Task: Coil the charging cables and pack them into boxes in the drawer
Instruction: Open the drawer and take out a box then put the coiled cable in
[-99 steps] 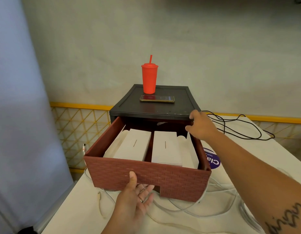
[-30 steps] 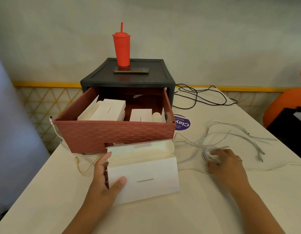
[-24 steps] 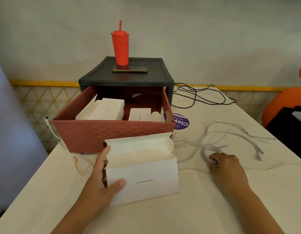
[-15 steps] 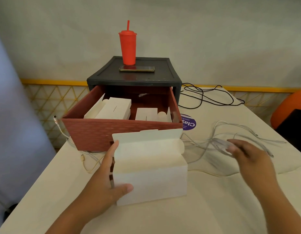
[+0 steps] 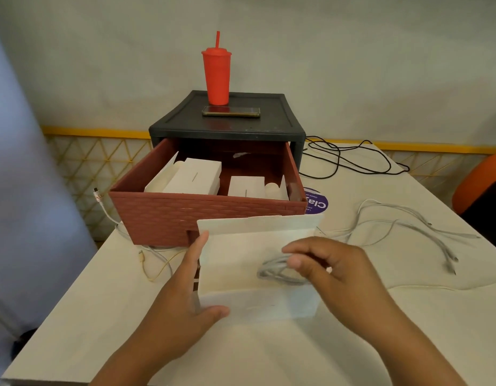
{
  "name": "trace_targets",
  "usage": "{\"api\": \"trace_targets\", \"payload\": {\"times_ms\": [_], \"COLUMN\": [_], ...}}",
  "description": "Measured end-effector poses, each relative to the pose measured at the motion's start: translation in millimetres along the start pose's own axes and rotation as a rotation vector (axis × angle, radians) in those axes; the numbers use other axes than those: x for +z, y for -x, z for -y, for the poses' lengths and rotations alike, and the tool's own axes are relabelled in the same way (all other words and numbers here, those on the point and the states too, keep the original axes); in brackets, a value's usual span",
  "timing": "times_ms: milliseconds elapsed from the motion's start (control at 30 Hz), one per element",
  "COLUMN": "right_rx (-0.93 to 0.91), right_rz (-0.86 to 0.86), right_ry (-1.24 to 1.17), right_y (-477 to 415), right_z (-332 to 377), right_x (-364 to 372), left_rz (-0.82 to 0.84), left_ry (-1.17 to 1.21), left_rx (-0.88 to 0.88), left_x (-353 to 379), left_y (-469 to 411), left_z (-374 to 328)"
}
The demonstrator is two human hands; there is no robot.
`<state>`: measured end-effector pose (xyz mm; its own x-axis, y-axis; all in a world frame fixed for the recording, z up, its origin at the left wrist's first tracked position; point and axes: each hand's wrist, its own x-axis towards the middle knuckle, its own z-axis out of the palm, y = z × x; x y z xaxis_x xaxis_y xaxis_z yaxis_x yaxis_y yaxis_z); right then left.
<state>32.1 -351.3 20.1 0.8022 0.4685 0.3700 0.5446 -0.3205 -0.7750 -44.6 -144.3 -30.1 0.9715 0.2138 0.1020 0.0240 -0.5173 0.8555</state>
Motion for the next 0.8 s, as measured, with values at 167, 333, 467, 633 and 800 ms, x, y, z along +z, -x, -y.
{"api": "trace_targets", "payload": {"times_ms": [167,333,467,633,800], "right_rx": [-0.113,-0.01,-0.087,-0.26,0.176], "right_rz": [0.135,0.352,0.387,0.066,-0.2], "right_ry": [0.381,0.626,0.666,0.587,-0.011], "right_y": [-5.1,-11.7,-5.5,8.8,24.1], "right_z": [-5.6,-5.3,-12.0,-42.0,-60.3], "right_x": [17.5,20.2,13.9,4.3,-2.3], "left_rz": [-0.003,0.013,0.026,0.046,0.066], "left_ry": [0.007,0.006,-0.018,0.0,0.092], "left_rx": [-0.01,-0.01,-0.002,-0.003,-0.006], "left_x": [1.0,0.5,-0.9,-2.7,0.8], "left_y": [-1.0,-2.5,-3.9,-4.3,-6.3], "left_z": [1.2,3.2,3.9,7.4,10.4]}}
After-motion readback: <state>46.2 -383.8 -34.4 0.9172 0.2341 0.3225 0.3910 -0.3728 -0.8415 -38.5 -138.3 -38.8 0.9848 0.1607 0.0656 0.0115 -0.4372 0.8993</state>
